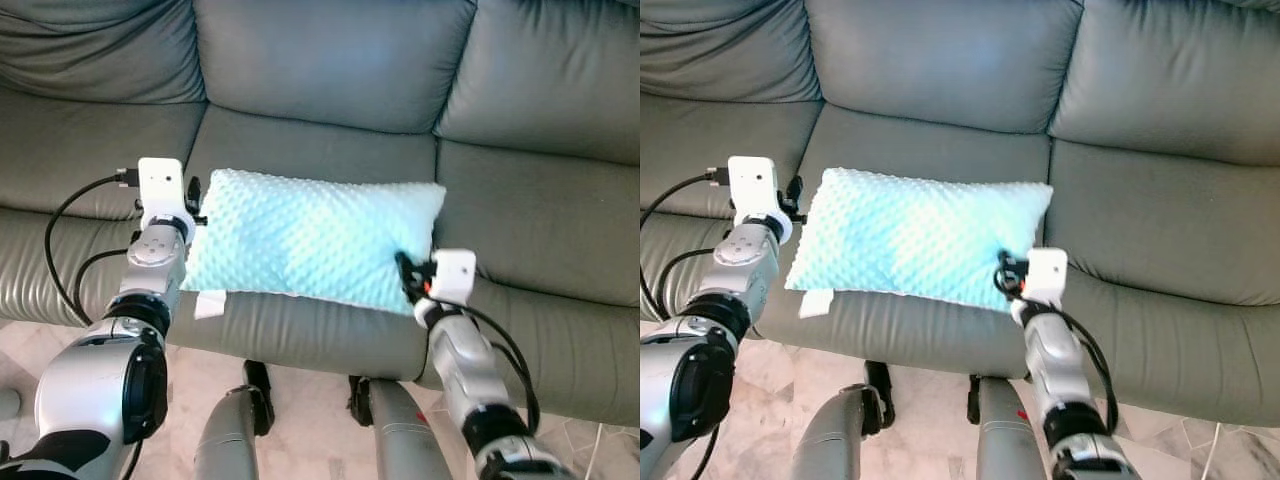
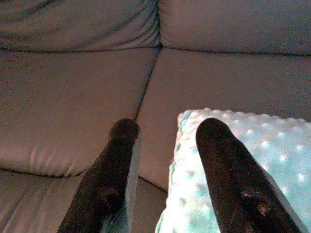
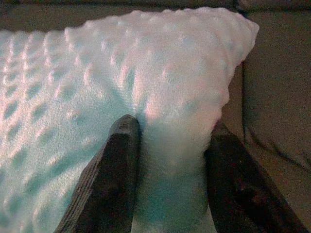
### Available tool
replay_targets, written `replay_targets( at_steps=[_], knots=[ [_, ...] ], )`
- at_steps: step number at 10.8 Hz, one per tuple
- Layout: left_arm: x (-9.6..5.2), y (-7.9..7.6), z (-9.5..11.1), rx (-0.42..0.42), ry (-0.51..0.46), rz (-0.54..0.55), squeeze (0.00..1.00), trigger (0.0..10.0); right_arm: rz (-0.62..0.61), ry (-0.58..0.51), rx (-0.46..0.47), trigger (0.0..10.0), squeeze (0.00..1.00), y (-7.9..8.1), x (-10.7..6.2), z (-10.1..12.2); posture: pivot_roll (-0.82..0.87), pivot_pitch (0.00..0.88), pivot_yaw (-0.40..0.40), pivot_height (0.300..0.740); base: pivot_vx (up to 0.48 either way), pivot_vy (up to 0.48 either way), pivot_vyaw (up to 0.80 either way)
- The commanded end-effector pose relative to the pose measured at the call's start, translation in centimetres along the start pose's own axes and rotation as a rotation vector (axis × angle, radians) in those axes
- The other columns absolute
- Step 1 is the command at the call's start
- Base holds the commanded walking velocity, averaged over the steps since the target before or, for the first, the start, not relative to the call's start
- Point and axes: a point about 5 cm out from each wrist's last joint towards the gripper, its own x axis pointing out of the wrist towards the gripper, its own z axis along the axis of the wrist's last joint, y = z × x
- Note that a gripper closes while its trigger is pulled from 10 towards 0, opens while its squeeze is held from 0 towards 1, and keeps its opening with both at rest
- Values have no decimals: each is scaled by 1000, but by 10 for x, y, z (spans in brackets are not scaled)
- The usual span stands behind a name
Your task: Move the pillow to the sofa
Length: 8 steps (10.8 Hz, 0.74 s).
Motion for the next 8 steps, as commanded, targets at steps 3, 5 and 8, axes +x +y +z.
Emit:
replay_targets(
  at_steps=[3,5,8],
  knots=[
    [-8,8,-21,-3,50,23,1000,10000,-16,48,8,10000,1000,-7,-12,-17,-187,489,24,740,0,0,0],
    [-10,10,-25,-21,54,16,1000,10000,-35,40,-31,10000,1000,-13,-11,-13,-181,484,25,740,0,0,0],
    [-17,12,-36,-32,51,0,1000,10000,-45,27,-67,10000,1000,-22,-12,-8,-178,465,22,740,0,0,0]
  ],
)
